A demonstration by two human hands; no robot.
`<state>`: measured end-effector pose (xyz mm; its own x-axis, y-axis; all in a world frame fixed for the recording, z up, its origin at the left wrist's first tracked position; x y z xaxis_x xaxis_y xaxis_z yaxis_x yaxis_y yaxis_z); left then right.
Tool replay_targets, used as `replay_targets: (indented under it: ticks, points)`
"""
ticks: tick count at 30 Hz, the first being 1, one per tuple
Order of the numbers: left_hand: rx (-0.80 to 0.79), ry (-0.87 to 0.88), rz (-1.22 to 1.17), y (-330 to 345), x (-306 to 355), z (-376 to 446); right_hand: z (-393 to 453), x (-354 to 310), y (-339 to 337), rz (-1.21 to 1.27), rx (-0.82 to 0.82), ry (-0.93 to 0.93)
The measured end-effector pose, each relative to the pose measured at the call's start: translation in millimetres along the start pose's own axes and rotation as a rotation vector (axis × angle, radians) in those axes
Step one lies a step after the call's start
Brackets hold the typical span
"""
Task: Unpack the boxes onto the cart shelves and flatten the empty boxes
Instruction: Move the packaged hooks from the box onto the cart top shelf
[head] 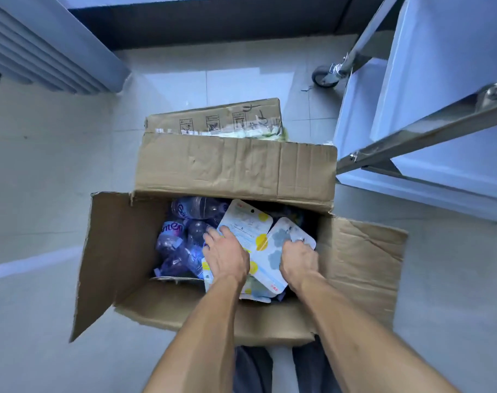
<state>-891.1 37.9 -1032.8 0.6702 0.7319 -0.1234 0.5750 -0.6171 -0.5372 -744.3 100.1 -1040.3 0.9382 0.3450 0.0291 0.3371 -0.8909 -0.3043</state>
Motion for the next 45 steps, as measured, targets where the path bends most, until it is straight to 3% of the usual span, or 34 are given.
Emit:
replay_targets:
  ticks: [8,12,17,22,27,29,34,35,40,45]
  points:
    - [-0.135,-0.056,-0.313,-5.6,7.4,24.9,10.4,-17.9,8.9,-0.004,-0.023,0.027]
    - [-0.008,-0.067,-0.254,-9.7,4.3,24.8,15.4,-18.2,9.6,0.012,0.09,0.022]
    - [0.273,0.162,-0.221,-10.1,6.3,12.5,24.4,-8.8,3.3,0.057,0.186,-0.007]
    - [0.322,0.081,-0.453,-1.4,-4.8,-7.7,14.3,-13.9,-5.7,0.134,0.243,-0.032]
    - [0.377,0.14,-0.352,-17.0,-12.1,-33.4,-11.3,-18.6,-11.2,0.189,0.297,0.083]
    - [0.302,0.14,-0.204,-21.1,-17.7,-38.3,-26.4,-19.0,-10.6,0.249,0.301,0.145]
    - [-0.247,0.231,-0.184,-1.4,-23.3,-41.0,-39.5,-13.2,-6.3,0.496,0.179,0.222]
    - [-0.295,0.228,-0.179,2.4,-23.3,-40.8,-38.7,-9.8,-8.2,0.522,0.18,0.251]
    - [-0.17,0.143,-0.14,7.5,-26.3,-31.7,-29.6,-2.6,-4.6,0.57,0.208,0.255]
    - [-0.027,0.282,-0.007,8.0,-12.7,-25.8,-15.4,-0.2,10.3,0.529,0.201,0.236]
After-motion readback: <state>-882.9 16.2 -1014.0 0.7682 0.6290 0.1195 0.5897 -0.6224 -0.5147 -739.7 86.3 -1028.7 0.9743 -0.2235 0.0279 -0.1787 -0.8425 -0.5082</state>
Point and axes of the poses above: each hand's wrist, its own z-axis towards the middle knuckle, its own y-axis out of the palm, x = y × z, the point moved 4 cm from there along z, towards the middle knuckle, and after that the axes turned 15 degrees about -x, right-handed, at the moved point
